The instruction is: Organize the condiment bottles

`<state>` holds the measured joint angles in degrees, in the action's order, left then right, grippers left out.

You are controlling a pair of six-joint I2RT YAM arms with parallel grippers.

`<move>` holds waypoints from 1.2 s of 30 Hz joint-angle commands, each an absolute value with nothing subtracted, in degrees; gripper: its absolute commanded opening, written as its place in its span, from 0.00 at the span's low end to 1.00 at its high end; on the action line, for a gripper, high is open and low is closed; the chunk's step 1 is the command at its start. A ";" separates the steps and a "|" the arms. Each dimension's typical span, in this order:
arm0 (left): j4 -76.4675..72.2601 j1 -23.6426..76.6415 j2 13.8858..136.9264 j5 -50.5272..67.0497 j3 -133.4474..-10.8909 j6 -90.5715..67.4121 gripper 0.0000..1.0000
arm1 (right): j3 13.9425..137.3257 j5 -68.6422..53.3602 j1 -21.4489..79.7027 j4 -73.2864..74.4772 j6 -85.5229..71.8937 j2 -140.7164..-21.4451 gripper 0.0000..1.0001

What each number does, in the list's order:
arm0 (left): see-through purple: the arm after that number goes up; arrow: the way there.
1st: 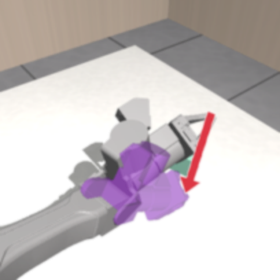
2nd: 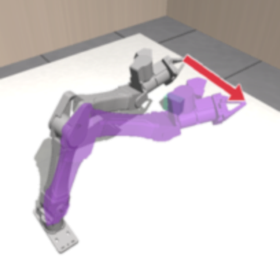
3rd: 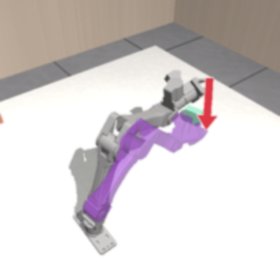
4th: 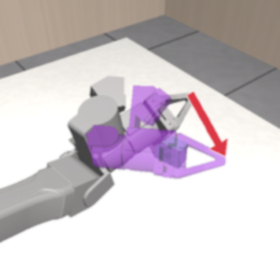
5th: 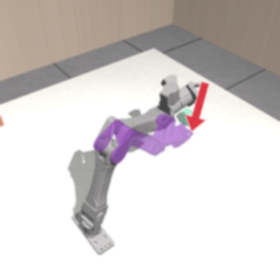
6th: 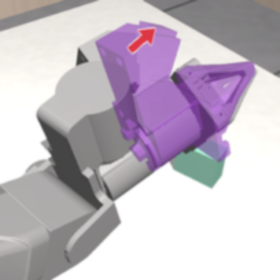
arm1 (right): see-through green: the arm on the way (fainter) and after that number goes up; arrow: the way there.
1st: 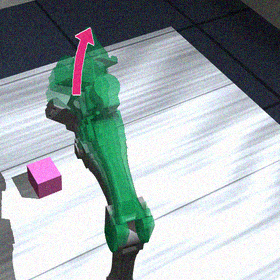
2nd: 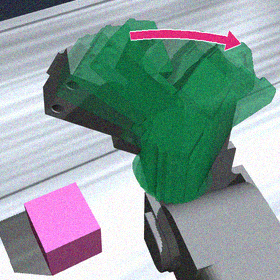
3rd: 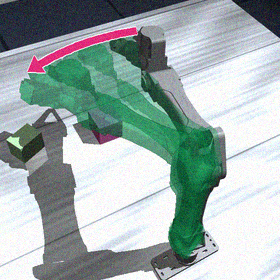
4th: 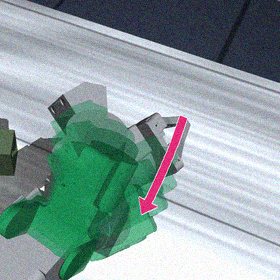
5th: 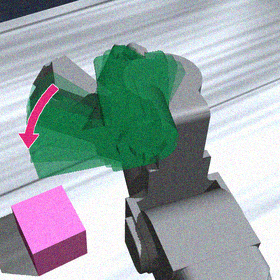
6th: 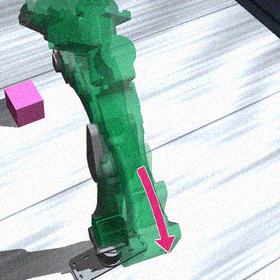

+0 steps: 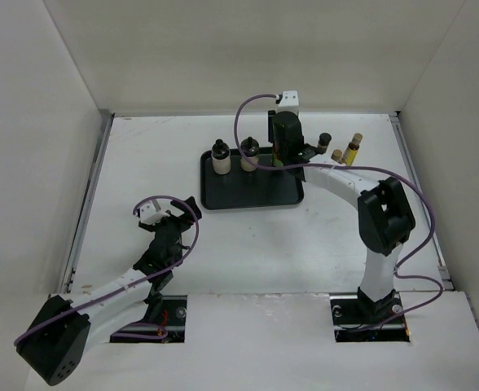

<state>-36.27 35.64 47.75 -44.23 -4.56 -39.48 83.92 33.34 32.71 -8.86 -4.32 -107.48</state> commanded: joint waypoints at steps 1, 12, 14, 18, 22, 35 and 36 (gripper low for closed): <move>-39.46 35.20 47.90 -43.68 -4.75 -40.08 1.00 | 89.73 32.96 32.04 -20.04 -4.57 -107.57 0.30; -40.43 35.02 50.36 -42.81 -5.27 -40.08 1.00 | 88.95 32.26 29.93 -23.29 -6.15 -110.92 0.30; -40.60 35.02 50.62 -42.71 -5.27 -40.08 1.00 | 88.51 32.26 29.84 -23.90 -6.15 -111.01 0.31; -40.96 34.93 51.59 -42.45 -5.36 -40.08 1.00 | 88.16 32.26 29.40 -25.22 -6.50 -111.88 0.31; -40.96 34.85 52.20 -42.28 -5.62 -40.08 1.00 | 86.58 32.26 29.31 -27.07 -7.29 -112.67 0.31; -42.19 34.67 53.79 -40.96 -6.06 -39.90 1.00 | 82.97 31.64 29.57 -27.95 -8.88 -112.33 0.60; -41.84 34.67 53.53 -40.78 -6.33 -39.82 1.00 | 82.79 31.29 29.57 -27.78 -8.96 -111.45 0.67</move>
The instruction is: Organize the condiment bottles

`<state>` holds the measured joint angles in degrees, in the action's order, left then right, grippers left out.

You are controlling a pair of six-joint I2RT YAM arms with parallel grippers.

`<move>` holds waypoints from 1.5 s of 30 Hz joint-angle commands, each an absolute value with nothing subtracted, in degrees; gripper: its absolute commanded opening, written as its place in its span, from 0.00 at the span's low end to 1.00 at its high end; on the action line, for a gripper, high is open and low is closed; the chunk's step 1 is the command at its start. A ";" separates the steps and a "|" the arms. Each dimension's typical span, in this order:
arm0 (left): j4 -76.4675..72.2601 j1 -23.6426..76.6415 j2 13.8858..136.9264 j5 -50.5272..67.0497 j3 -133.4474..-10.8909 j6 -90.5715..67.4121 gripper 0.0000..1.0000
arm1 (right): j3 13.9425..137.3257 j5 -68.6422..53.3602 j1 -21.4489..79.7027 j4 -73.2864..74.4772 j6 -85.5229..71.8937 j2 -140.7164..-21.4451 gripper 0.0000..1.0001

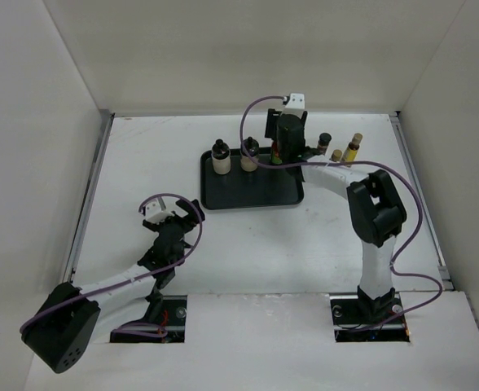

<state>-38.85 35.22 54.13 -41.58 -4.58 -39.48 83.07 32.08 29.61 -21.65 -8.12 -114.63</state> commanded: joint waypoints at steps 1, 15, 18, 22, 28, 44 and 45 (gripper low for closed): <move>-41.66 34.85 53.26 -40.52 -6.42 -39.64 1.00 | 82.36 31.03 29.57 -27.77 -8.96 -110.31 0.73; -42.01 47.14 58.18 -37.09 -18.53 -26.64 1.00 | 51.55 39.35 30.20 -25.58 -16.94 -70.80 0.33; -42.28 50.40 62.65 -34.72 -23.80 -25.49 1.00 | 37.22 44.37 26.68 -23.30 -24.58 -57.00 0.14; -41.40 52.07 72.39 -29.55 -33.54 -25.05 0.63 | 24.55 43.60 23.34 -11.81 -36.88 -43.09 0.10; -30.79 53.21 89.71 -20.49 -55.59 -24.96 0.50 | 10.48 36.66 22.11 -4.92 -52.81 -33.85 0.40; -10.03 54.45 121.10 -14.41 -100.53 -16.18 0.71 | 4.13 29.97 25.35 -4.74 -55.64 -25.13 0.57; -9.67 54.45 122.33 -14.33 -102.03 -15.82 0.71 | 4.13 29.88 25.62 -5.36 -55.29 -25.48 0.57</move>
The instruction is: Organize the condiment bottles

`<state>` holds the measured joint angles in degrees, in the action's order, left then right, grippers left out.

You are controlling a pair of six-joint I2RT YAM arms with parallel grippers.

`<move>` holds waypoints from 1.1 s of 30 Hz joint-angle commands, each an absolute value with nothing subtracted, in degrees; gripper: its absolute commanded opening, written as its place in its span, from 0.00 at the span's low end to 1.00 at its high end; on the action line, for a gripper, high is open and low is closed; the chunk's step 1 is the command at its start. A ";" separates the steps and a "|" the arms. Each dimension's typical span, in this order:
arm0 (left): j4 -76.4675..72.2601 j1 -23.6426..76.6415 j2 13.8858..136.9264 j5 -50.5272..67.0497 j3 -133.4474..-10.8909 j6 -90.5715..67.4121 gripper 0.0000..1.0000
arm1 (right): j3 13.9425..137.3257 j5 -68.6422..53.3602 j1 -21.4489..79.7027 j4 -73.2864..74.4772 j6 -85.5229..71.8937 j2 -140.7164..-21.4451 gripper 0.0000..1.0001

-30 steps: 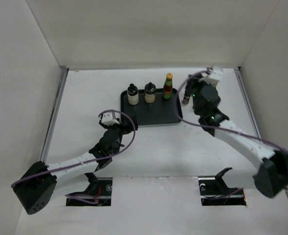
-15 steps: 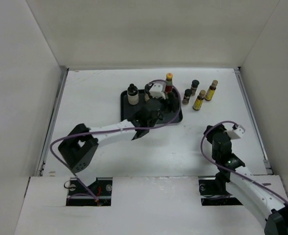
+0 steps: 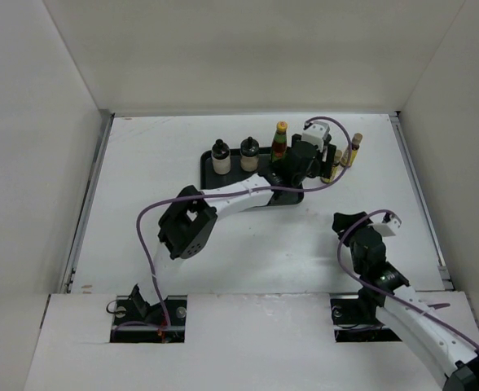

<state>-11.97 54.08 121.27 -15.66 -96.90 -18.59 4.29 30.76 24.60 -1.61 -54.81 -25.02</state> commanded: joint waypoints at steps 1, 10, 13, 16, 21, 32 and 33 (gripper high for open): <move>-9.58 54.45 123.47 -13.80 -103.17 -15.47 0.71 | 4.04 29.88 25.97 -5.88 -54.94 -25.84 0.57; -10.99 55.68 131.65 -13.88 -112.05 -14.15 0.71 | 3.78 30.23 27.99 -7.38 -53.79 -25.58 0.57; -10.64 55.33 134.73 -14.41 -115.74 -13.54 0.70 | 3.60 30.23 28.17 -7.38 -53.61 -24.96 0.57; -10.55 55.24 137.01 -14.41 -118.90 -13.19 0.68 | 3.25 30.15 28.43 -7.38 -53.61 -24.09 0.58; -9.93 55.06 141.23 -14.50 -124.53 -11.87 0.66 | 3.25 29.97 28.78 -7.38 -53.53 -23.99 0.58; -11.07 54.97 143.09 -16.53 -127.71 -10.81 0.32 | 3.08 30.41 29.92 -7.38 -53.17 -23.03 0.58; -11.68 55.06 142.22 -16.35 -126.92 -10.81 0.30 | 3.16 30.41 29.93 -7.38 -53.09 -23.03 0.58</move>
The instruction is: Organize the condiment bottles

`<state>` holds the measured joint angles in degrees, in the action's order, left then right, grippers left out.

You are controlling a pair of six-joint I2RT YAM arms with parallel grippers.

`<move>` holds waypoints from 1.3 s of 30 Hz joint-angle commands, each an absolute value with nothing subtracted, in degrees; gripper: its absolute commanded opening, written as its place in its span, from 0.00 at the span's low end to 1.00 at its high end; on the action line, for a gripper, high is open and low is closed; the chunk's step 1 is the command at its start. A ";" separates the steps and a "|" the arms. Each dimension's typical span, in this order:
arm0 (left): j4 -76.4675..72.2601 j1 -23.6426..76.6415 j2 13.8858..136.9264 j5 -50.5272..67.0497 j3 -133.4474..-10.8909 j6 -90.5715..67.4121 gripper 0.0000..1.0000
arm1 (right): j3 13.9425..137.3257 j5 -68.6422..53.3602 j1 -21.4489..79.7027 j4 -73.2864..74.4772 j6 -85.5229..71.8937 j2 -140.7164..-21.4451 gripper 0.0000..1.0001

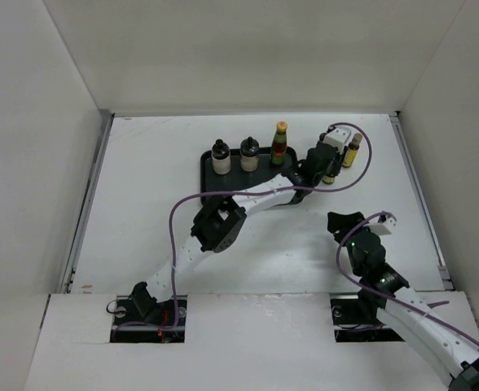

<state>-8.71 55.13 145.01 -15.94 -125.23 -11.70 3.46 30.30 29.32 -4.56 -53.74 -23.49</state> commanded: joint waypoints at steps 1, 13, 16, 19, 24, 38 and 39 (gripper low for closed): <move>-12.47 55.15 140.90 -16.26 -125.96 -10.81 0.28 | 3.16 30.24 29.93 -7.47 -53.09 -22.85 0.58; -22.76 54.89 120.34 -14.68 -109.88 -10.90 0.25 | 3.08 30.76 33.26 -10.28 -50.54 -22.94 0.58; -24.78 54.36 114.10 -14.68 -103.47 -10.99 0.25 | 2.99 31.38 33.79 -10.37 -50.36 -22.94 0.58; -26.45 53.40 106.20 -15.55 -94.34 -10.90 0.25 | 3.25 31.46 33.97 -10.55 -50.36 -23.55 0.58; -30.23 49.89 91.70 -24.32 -73.61 -11.25 0.25 | 3.25 31.55 33.97 -10.81 -50.27 -23.91 0.58; -31.73 35.82 75.85 -41.04 -41.05 -14.50 0.25 | 2.81 31.11 34.14 -16.17 -47.55 -26.36 0.61; -32.16 35.29 76.46 -40.87 -40.44 -14.68 0.25 | 2.90 31.11 34.14 -16.52 -47.37 -26.89 0.62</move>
<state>-24.99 36.69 79.24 -37.98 -40.56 -13.28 2.94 30.61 33.47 -11.73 -48.82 -25.85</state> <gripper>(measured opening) 0.323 0.613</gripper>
